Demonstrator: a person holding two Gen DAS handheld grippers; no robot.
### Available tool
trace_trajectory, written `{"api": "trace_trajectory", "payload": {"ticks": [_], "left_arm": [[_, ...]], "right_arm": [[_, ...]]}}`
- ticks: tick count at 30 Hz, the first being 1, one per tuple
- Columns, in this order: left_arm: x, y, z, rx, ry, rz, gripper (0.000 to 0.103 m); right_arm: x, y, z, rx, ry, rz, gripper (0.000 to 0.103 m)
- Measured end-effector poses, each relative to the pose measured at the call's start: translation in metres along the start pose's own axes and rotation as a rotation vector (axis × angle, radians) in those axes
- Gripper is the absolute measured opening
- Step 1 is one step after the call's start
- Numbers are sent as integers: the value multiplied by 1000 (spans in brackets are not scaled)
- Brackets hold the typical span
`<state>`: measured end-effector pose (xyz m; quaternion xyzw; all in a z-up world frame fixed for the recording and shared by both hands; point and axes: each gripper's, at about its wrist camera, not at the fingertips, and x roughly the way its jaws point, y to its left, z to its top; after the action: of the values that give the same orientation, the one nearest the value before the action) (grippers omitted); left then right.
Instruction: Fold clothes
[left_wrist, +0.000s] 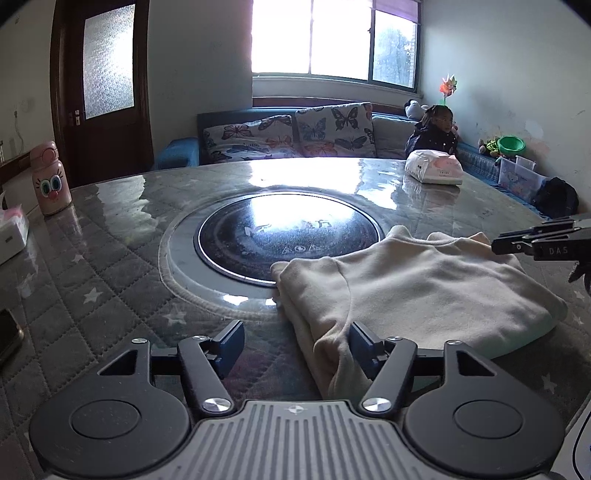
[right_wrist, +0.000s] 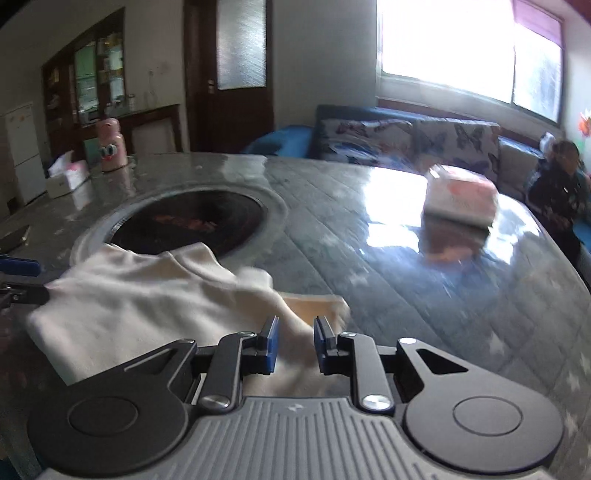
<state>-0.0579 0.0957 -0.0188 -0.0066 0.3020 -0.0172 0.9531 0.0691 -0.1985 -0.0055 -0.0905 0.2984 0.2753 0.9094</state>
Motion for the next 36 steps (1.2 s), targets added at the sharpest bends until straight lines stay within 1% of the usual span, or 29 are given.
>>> {"api": "trace_trajectory", "payload": {"ticks": [4, 7, 9, 15, 18, 21, 23, 24, 25, 29, 31, 35, 36], "left_arm": [[4, -4, 5, 9, -9, 0, 67], [11, -5, 6, 22, -1, 12, 67], [17, -2, 6, 13, 19, 17, 67], [18, -1, 12, 15, 7, 9, 68], [22, -3, 15, 18, 5, 14, 68], [29, -2, 13, 16, 22, 29, 68], [33, 0, 12, 4, 31, 28, 69], [32, 1, 12, -1, 32, 27, 70], [32, 2, 12, -6, 31, 27, 72], [28, 4, 14, -33, 32, 19, 73], [25, 3, 16, -47, 31, 13, 75], [14, -5, 16, -42, 9, 2, 84], [10, -7, 14, -35, 4, -7, 87]], "right_arm": [[20, 16, 13, -36, 6, 49, 19], [38, 22, 15, -54, 41, 40, 19], [43, 21, 15, -50, 44, 30, 18], [27, 27, 19, -78, 14, 28, 20], [21, 39, 20, -87, -2, 68, 20], [20, 51, 18, -98, -1, 107, 21], [19, 61, 15, -111, 2, 129, 25], [16, 66, 12, -120, -1, 133, 32], [13, 70, 10, -130, -4, 135, 36], [2, 87, 1, -168, -18, 144, 37], [-4, 96, -4, -187, -25, 149, 46], [-15, 113, -13, -225, -39, 158, 51], [-18, 116, -16, -239, -43, 158, 55]]}}
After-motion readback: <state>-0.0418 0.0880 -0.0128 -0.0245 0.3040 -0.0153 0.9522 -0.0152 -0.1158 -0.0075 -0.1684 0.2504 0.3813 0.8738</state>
